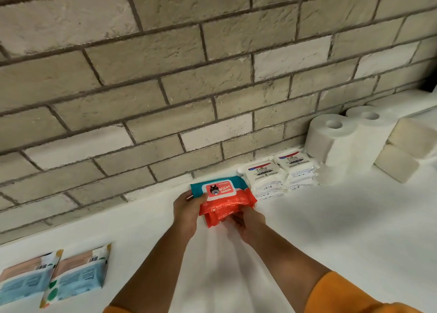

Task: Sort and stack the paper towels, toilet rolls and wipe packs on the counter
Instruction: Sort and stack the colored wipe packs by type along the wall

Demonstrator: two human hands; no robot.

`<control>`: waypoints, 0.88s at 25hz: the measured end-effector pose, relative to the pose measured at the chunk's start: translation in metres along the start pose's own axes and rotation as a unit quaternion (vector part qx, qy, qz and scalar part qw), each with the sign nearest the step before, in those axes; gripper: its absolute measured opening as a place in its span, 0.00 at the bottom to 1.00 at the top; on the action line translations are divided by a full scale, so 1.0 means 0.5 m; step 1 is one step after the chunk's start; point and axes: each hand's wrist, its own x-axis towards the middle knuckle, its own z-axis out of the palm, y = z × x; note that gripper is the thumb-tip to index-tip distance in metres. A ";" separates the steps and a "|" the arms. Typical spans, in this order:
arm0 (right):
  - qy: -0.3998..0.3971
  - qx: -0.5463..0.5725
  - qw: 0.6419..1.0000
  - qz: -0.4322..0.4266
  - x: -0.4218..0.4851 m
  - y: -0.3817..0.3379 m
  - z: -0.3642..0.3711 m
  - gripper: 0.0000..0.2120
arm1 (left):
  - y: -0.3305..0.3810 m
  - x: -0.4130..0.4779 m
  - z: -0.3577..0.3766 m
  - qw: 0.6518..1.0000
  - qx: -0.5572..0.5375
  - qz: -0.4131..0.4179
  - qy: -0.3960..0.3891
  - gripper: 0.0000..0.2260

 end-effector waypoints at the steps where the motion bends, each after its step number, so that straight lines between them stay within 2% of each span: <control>1: -0.003 0.006 1.000 0.000 0.000 -0.001 0.001 0.08 | -0.002 -0.008 0.014 0.999 0.020 0.024 0.043 0.25; 3: -0.006 0.026 1.000 0.001 0.002 0.002 0.006 0.10 | -0.015 -0.019 0.035 0.992 0.067 0.075 0.076 0.29; 6: -0.006 0.048 0.999 -0.005 0.003 0.009 0.013 0.12 | -0.044 -0.023 0.061 0.983 0.137 0.108 0.063 0.34; 11: 0.003 0.024 0.999 -0.022 -0.006 0.012 0.003 0.13 | -0.069 -0.009 0.096 0.991 0.118 0.053 -0.029 0.37; 14: 0.001 0.037 0.999 -0.021 -0.016 0.007 0.003 0.13 | -0.066 0.002 0.106 0.988 0.144 0.040 -0.030 0.36; 18: 0.049 0.039 0.998 -0.021 -0.038 0.000 0.014 0.08 | -0.065 -0.001 0.107 0.991 0.122 0.040 -0.023 0.35; 22: 0.028 0.064 0.997 -0.029 -0.047 -0.015 0.039 0.14 | -0.059 -0.019 0.094 0.996 0.070 0.047 -0.018 0.33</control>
